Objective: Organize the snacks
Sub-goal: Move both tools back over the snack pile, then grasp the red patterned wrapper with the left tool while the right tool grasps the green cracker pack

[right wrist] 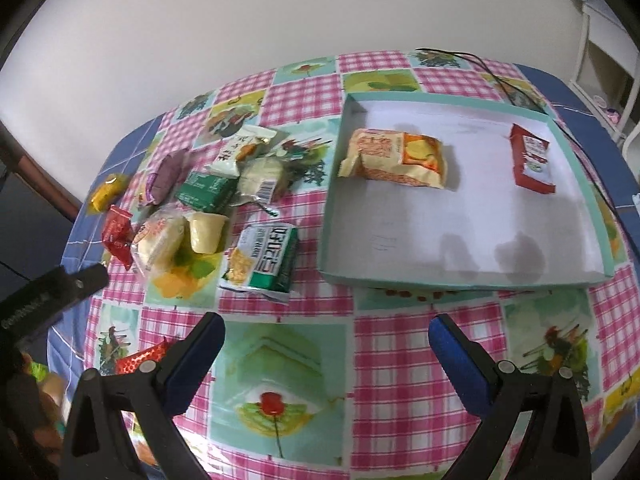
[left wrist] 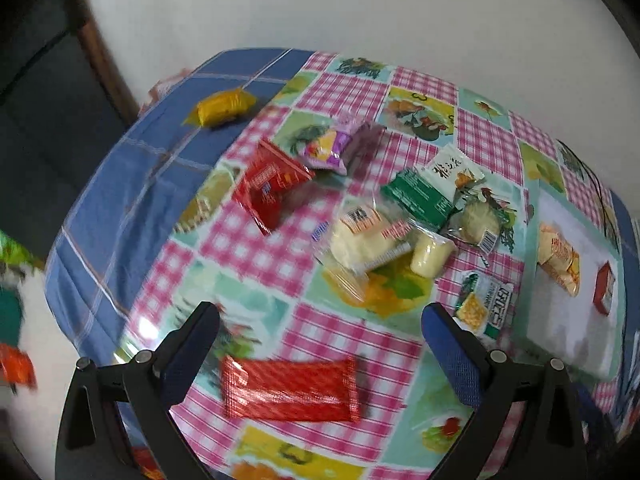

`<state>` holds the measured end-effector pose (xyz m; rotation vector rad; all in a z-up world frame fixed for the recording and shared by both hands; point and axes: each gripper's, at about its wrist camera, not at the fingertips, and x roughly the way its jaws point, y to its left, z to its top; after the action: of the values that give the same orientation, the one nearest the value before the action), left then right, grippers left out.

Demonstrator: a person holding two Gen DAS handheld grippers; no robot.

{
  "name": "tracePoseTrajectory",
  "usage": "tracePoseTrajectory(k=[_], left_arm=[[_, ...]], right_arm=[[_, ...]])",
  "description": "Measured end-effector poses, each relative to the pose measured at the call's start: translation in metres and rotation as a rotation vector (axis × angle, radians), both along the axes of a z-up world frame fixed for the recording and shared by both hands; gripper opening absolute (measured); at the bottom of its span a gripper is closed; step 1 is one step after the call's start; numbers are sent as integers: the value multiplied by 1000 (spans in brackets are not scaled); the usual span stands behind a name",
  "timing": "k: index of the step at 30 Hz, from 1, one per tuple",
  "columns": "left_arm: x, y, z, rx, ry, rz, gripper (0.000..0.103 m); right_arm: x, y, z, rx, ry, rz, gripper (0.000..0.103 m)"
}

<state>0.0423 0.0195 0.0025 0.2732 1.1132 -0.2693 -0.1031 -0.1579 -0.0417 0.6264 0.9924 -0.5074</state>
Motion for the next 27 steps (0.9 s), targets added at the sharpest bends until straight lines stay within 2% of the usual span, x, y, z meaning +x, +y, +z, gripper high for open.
tracePoseTrajectory(k=[6,10,12,19,23,27], left_arm=[[18,23,11,13,-7,-51,101],[29,37,5,8,15,-20,101],[29,43,-5,-2,49,-15,101],[12,49,-67,88,175,-21,101],[2,52,-83,108,218,-38,101],[-11,51,-84,106,230,-73,101]], right_arm=[[12,4,1,14,-2,26,103],[21,7,-2,31,11,46,103],[26,10,-6,40,34,65,103],[33,22,-18,57,95,118,103],[32,22,-21,56,133,114,103],[30,23,-23,65,142,114,103]])
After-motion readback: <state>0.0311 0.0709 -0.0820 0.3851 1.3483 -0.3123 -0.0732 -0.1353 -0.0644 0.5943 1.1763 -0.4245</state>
